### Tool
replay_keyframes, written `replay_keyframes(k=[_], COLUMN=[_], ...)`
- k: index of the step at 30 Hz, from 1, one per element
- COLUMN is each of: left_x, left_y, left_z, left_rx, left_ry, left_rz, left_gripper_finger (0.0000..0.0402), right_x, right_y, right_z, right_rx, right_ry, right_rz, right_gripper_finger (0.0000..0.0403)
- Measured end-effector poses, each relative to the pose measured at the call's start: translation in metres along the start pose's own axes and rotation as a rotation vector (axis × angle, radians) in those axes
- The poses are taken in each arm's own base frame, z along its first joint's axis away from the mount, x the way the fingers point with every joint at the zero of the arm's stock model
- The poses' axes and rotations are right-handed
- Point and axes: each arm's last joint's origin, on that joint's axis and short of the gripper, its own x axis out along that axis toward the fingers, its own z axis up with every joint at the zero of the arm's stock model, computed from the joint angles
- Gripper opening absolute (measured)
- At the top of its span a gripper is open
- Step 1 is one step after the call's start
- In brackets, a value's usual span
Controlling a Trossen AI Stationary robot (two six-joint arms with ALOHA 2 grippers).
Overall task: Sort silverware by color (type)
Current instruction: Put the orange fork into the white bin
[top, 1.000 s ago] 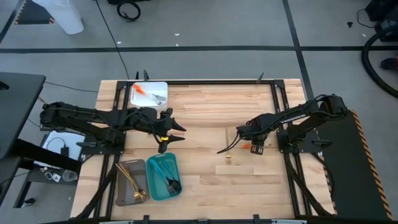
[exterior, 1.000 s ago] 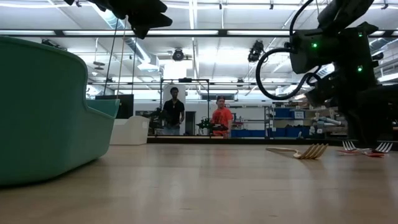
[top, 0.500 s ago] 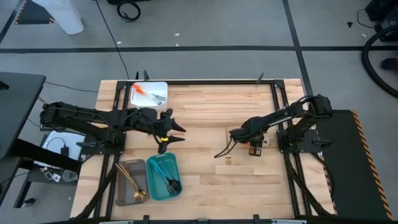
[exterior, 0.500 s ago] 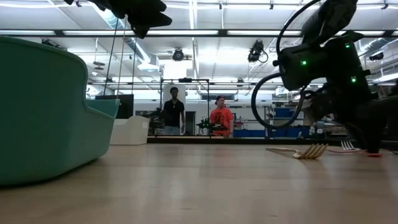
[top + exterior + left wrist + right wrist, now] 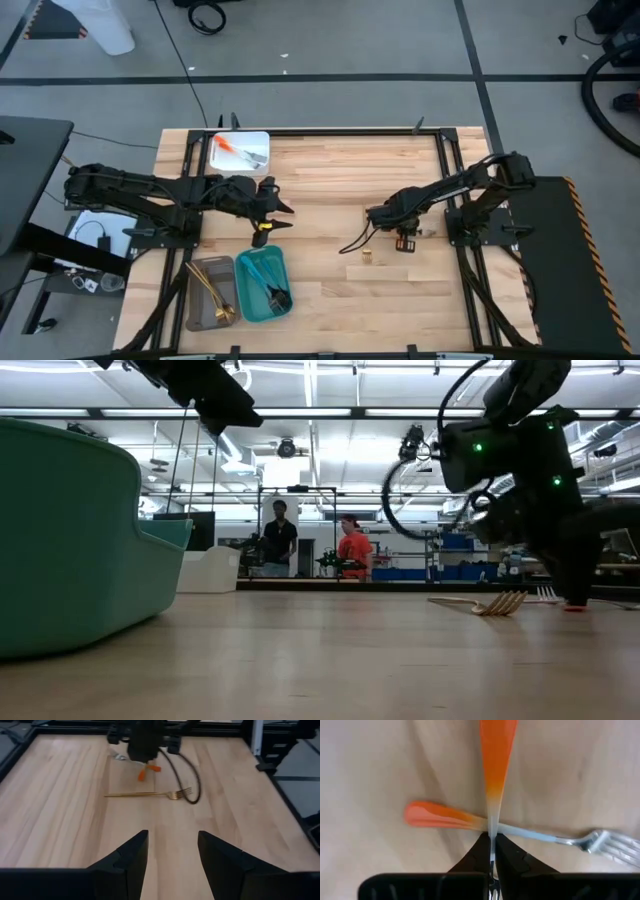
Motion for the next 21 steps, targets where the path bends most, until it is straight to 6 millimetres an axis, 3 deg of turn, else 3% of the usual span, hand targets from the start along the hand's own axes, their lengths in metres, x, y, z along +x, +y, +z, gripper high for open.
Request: replay_keyframes(k=[14,21], left_x=[0.004,0.022], left_y=[0.001,0.000], left_z=[-0.001,-0.008], left_rx=[-0.040,-0.034], left_ry=[0.008,0.054], left_rz=[0.041,0.056], left_gripper_finger=[0.0180,0.0180], right_x=[-0.024,-0.037], right_y=[0.005,0.005], right_z=[0.007,0.018], right_rx=[0.058,0.142], right_ry=[-0.225,-0.407], right_rz=[0.200,0.251], right_gripper_finger=[0.0016,0.0016])
